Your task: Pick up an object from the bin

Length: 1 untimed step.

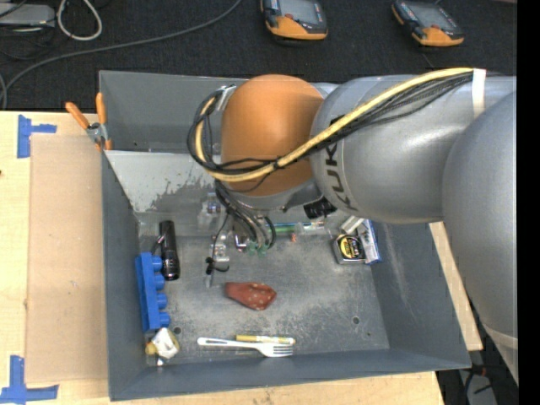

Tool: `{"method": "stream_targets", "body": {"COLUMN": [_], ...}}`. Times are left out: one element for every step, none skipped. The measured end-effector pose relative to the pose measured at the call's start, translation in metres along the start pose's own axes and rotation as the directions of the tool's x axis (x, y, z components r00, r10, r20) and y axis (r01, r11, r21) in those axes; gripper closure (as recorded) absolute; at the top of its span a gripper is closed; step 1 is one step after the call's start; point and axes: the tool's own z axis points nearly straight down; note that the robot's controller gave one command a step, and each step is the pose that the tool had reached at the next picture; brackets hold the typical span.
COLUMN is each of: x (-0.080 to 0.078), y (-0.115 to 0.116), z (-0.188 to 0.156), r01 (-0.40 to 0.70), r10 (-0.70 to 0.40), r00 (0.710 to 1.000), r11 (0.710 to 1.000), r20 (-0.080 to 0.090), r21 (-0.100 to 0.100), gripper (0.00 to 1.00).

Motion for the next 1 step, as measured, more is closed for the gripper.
{"method": "stream_targets", "body": {"x": [-0.0018], "y": [-0.0013], "z": [-0.0047], "r01": [-0.005], "r10": [0.005], "r00": [1.0], "r11": [1.0], "r20": [0.008], "r21": [-0.001], "gripper": [0.0]}}
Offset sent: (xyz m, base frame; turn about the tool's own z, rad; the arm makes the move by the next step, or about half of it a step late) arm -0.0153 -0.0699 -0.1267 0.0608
